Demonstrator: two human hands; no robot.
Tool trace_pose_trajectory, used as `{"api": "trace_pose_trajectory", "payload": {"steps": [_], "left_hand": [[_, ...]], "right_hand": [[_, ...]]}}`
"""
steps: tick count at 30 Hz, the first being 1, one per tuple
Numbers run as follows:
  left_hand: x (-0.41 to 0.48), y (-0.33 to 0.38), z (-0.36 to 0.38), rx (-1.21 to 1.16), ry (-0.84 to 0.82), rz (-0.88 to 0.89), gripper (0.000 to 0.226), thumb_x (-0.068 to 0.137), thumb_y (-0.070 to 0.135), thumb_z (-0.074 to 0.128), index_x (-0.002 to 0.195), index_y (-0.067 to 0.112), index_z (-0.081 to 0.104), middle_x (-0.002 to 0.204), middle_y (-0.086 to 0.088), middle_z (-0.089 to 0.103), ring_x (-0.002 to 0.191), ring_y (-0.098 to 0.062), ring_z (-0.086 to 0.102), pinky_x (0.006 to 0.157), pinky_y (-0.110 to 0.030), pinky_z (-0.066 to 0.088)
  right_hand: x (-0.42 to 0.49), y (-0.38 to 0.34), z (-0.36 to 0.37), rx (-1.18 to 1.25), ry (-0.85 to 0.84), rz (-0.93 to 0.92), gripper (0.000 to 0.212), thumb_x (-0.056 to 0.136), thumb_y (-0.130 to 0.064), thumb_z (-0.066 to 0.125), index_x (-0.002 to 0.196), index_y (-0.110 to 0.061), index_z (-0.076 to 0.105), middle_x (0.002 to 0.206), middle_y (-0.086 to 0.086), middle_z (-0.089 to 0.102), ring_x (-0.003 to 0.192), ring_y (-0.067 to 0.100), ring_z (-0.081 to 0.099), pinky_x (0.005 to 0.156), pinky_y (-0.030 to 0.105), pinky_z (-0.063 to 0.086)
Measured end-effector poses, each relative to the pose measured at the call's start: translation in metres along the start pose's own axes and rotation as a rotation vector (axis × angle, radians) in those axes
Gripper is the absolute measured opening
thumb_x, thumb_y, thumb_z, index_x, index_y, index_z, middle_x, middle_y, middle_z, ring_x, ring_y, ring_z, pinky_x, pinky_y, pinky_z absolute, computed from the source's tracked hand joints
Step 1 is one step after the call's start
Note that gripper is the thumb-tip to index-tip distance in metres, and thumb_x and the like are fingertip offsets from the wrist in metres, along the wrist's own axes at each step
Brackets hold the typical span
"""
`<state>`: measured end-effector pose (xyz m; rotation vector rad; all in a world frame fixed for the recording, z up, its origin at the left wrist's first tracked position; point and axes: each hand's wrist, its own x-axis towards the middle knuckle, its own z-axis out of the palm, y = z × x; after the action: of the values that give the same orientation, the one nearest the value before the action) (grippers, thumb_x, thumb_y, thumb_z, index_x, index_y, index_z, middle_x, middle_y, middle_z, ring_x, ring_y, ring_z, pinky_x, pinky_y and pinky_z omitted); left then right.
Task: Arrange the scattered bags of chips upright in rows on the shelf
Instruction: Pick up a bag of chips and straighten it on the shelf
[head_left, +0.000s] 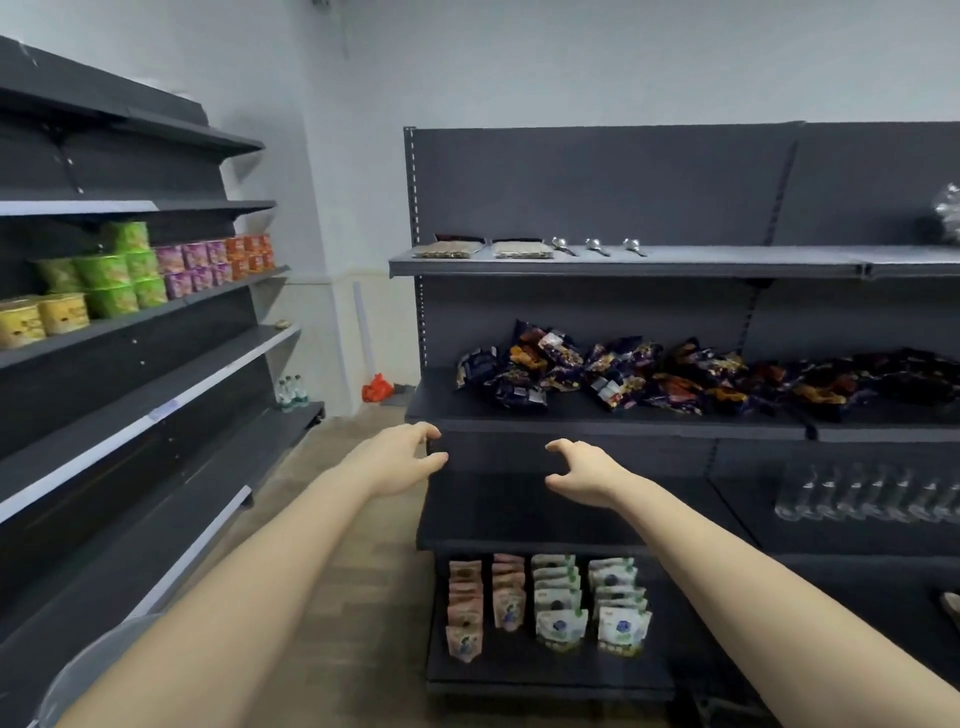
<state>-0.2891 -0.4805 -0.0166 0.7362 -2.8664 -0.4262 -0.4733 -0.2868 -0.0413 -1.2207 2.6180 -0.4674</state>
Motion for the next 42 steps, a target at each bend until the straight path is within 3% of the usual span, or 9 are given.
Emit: {"api": "trace_pose_trajectory", "payload": {"steps": [4, 7, 14, 24, 28, 31, 34, 39, 42], "left_hand": [[0.088, -0.008, -0.020, -0.059, 0.040, -0.008, 0.046, 0.091, 0.052, 0.046, 0.132, 0.031, 0.045, 0.132, 0.005, 0.053, 0.116, -0.013, 0.051, 0.094, -0.031, 0.041], [0.139, -0.021, -0.016, -0.107, 0.031, -0.026, 0.044, 0.090, 0.052, 0.046, 0.130, 0.032, 0.046, 0.131, 0.005, 0.053, 0.115, -0.013, 0.051, 0.095, -0.033, 0.042], [0.234, -0.069, 0.021, -0.112, -0.066, -0.043, 0.045, 0.092, 0.047, 0.047, 0.132, 0.027, 0.046, 0.132, 0.002, 0.053, 0.120, -0.015, 0.049, 0.101, -0.036, 0.040], [0.398, -0.150, 0.036, -0.144, -0.154, 0.041, 0.048, 0.093, 0.046, 0.048, 0.135, 0.023, 0.043, 0.135, -0.004, 0.051, 0.119, -0.020, 0.050, 0.092, -0.027, 0.040], [0.454, -0.190, 0.024, -0.138, -0.207, 0.057, 0.050, 0.093, 0.050, 0.047, 0.135, 0.025, 0.043, 0.134, 0.001, 0.051, 0.113, -0.016, 0.051, 0.081, -0.021, 0.034], [0.496, -0.216, 0.020, -0.083, -0.172, 0.093, 0.050, 0.092, 0.048, 0.048, 0.134, 0.022, 0.047, 0.133, -0.003, 0.054, 0.117, -0.018, 0.052, 0.085, -0.019, 0.032], [0.531, -0.222, 0.026, -0.089, -0.172, 0.115, 0.050, 0.091, 0.048, 0.049, 0.133, 0.021, 0.048, 0.133, -0.002, 0.054, 0.120, -0.020, 0.051, 0.087, -0.020, 0.032], [0.560, -0.189, 0.058, -0.131, -0.219, 0.294, 0.044, 0.087, 0.042, 0.059, 0.125, 0.020, 0.055, 0.126, -0.002, 0.058, 0.114, -0.020, 0.054, 0.088, -0.027, 0.041], [0.572, -0.165, 0.075, -0.105, -0.177, 0.346, 0.058, 0.082, 0.050, 0.063, 0.131, 0.022, 0.048, 0.131, -0.003, 0.051, 0.117, -0.021, 0.050, 0.092, -0.031, 0.042]], "right_hand": [[0.087, 0.003, -0.029, -0.019, 0.002, -0.049, 0.059, 0.089, -0.026, 0.052, 0.144, -0.015, 0.033, 0.142, 0.013, 0.041, 0.128, 0.027, 0.043, 0.096, 0.031, 0.037], [0.146, 0.001, -0.041, -0.009, 0.039, -0.091, 0.057, 0.090, -0.026, 0.052, 0.143, -0.013, 0.034, 0.143, 0.014, 0.041, 0.131, 0.027, 0.040, 0.101, 0.031, 0.035], [0.240, 0.006, 0.001, 0.065, 0.051, -0.111, 0.050, 0.089, -0.019, 0.051, 0.139, -0.013, 0.042, 0.140, 0.011, 0.046, 0.130, 0.025, 0.041, 0.104, 0.031, 0.033], [0.405, -0.008, 0.008, 0.075, 0.070, -0.019, 0.046, 0.091, -0.018, 0.052, 0.136, -0.012, 0.046, 0.134, 0.015, 0.052, 0.116, 0.031, 0.052, 0.082, 0.024, 0.038], [0.462, -0.025, 0.002, 0.124, 0.066, 0.019, 0.045, 0.093, -0.016, 0.049, 0.137, -0.015, 0.043, 0.138, 0.008, 0.042, 0.105, 0.018, 0.054, 0.075, 0.013, 0.042], [0.494, -0.028, 0.004, 0.131, 0.160, 0.031, 0.049, 0.090, -0.015, 0.052, 0.137, -0.013, 0.042, 0.143, 0.009, 0.033, 0.121, 0.023, 0.048, 0.088, 0.011, 0.031], [0.515, -0.023, 0.011, 0.129, 0.194, 0.042, 0.047, 0.087, -0.012, 0.055, 0.134, -0.013, 0.047, 0.141, 0.009, 0.031, 0.124, 0.025, 0.045, 0.092, 0.015, 0.031], [0.545, -0.001, 0.008, 0.063, 0.188, 0.114, 0.055, 0.086, -0.016, 0.060, 0.138, -0.013, 0.043, 0.146, 0.015, 0.026, 0.132, 0.032, 0.037, 0.108, 0.024, 0.027], [0.558, 0.015, 0.002, 0.029, 0.112, 0.093, 0.062, 0.084, -0.016, 0.062, 0.141, -0.018, 0.039, 0.147, 0.013, 0.026, 0.135, 0.031, 0.033, 0.110, 0.026, 0.026]]}}
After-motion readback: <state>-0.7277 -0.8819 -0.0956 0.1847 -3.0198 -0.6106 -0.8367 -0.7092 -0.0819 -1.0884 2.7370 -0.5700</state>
